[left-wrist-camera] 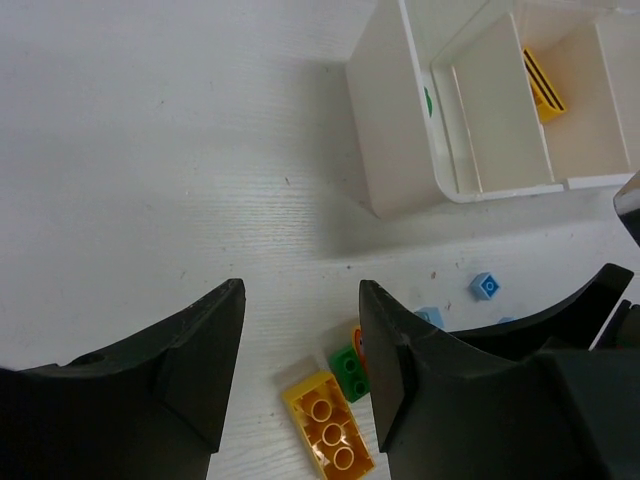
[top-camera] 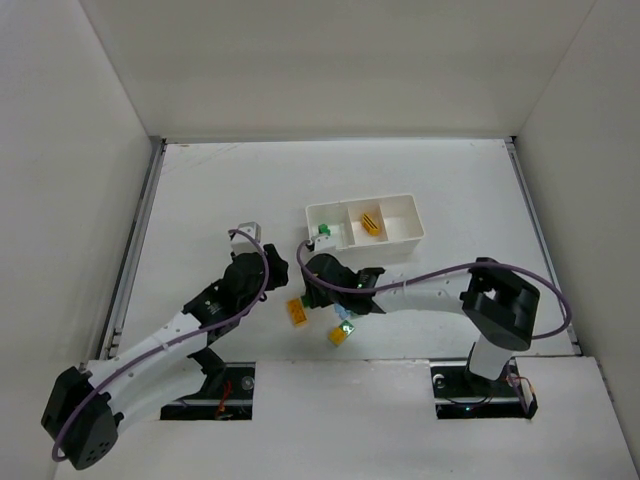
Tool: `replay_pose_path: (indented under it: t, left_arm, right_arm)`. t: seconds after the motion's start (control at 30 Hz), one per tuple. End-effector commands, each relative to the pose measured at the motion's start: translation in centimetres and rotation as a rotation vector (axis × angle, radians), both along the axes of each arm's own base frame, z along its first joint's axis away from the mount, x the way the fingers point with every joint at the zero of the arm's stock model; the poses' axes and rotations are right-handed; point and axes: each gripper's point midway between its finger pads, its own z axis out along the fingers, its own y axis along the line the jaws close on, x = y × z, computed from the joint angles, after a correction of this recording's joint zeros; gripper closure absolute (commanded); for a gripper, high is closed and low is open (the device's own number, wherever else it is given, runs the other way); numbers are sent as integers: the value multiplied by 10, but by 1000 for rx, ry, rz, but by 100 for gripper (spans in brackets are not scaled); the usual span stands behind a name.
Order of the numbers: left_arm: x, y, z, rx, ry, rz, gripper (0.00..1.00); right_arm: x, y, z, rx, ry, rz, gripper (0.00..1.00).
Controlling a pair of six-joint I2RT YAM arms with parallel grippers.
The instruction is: Sort the legos into containers by color
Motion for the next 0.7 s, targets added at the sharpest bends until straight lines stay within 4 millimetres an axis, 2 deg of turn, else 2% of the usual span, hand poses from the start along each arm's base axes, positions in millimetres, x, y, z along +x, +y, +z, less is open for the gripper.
replay_pose_path:
  t: [0.0, 0.13, 0.3, 0.43, 0.57, 0.67]
  left_arm:
    - [0, -5, 14, -52, -24, -17, 53]
    - [-2, -13, 33, -108, -55, -53, 53]
    - [-11, -33, 48, -199, -59, -133, 52]
    - [-16, -52, 61, -294, -81, -199, 50]
    - [-17, -65, 77, -384, -117, -239, 50]
    - [-15, -69, 76, -398, -115, -240, 51]
  right_arm:
    - [10, 2, 39, 51, -74, -43, 76]
    - [15, -5, 77, 117, -134, -60, 77]
    - [28, -18, 107, 222, -177, -101, 78]
    - [34, -26, 117, 308, -163, -110, 77]
    - [36, -32, 117, 363, -137, -116, 77]
    - [36, -35, 119, 395, -133, -116, 77]
